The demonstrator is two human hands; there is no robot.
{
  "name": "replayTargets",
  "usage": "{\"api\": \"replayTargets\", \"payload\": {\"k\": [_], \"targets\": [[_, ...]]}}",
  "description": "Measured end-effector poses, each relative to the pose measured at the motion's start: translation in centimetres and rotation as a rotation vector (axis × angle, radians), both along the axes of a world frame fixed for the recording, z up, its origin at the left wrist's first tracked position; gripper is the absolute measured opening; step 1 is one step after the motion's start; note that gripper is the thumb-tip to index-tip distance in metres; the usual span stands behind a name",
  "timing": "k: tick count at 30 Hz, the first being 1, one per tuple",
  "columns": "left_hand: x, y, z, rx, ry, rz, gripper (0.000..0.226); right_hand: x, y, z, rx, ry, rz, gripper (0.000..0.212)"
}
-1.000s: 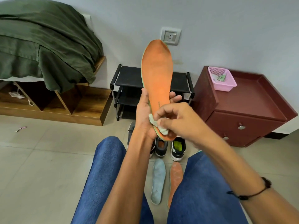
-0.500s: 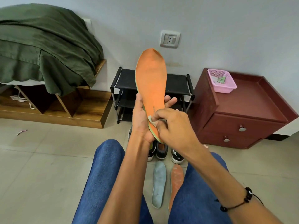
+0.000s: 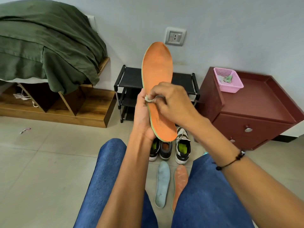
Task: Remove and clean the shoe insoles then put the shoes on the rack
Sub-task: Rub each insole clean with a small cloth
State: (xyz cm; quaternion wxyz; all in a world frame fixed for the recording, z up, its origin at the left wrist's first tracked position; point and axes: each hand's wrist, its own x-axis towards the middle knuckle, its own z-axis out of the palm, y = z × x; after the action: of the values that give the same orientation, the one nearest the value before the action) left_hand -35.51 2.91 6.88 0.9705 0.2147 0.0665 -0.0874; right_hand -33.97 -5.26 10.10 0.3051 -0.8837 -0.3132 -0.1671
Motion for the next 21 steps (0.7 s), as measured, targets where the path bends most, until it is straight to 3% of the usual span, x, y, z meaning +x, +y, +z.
{"api": "replayTargets", "payload": {"k": [2, 7, 14, 17, 21], "targets": [[0.2, 0.4, -0.6, 0.002, 0.013, -0.003, 0.039, -1.5, 0.2, -1.3, 0.015, 0.017, 0.046, 0.017], [0.2, 0.4, -1.7, 0.067, 0.064, -0.136, 0.075, -4.6, -1.5, -2.8, 0.055, 0.132, 0.097, 0.017], [0.7, 0.6, -1.3, 0.094, 0.032, -0.103, 0.065, -5.9, -4.4, -1.0, 0.101, 0.437, 0.160, 0.022], [0.5, 0.6, -1.0, 0.082, 0.022, -0.106, 0.058, -3.6, -4.8, 0.9, 0.147, 0.256, 0.054, 0.023], [0.3, 0.0, -0.4, 0.067, 0.004, -0.063, 0.036, 0.0, -3.1, 1.1, -0.115, 0.019, -0.058, 0.024]]}}
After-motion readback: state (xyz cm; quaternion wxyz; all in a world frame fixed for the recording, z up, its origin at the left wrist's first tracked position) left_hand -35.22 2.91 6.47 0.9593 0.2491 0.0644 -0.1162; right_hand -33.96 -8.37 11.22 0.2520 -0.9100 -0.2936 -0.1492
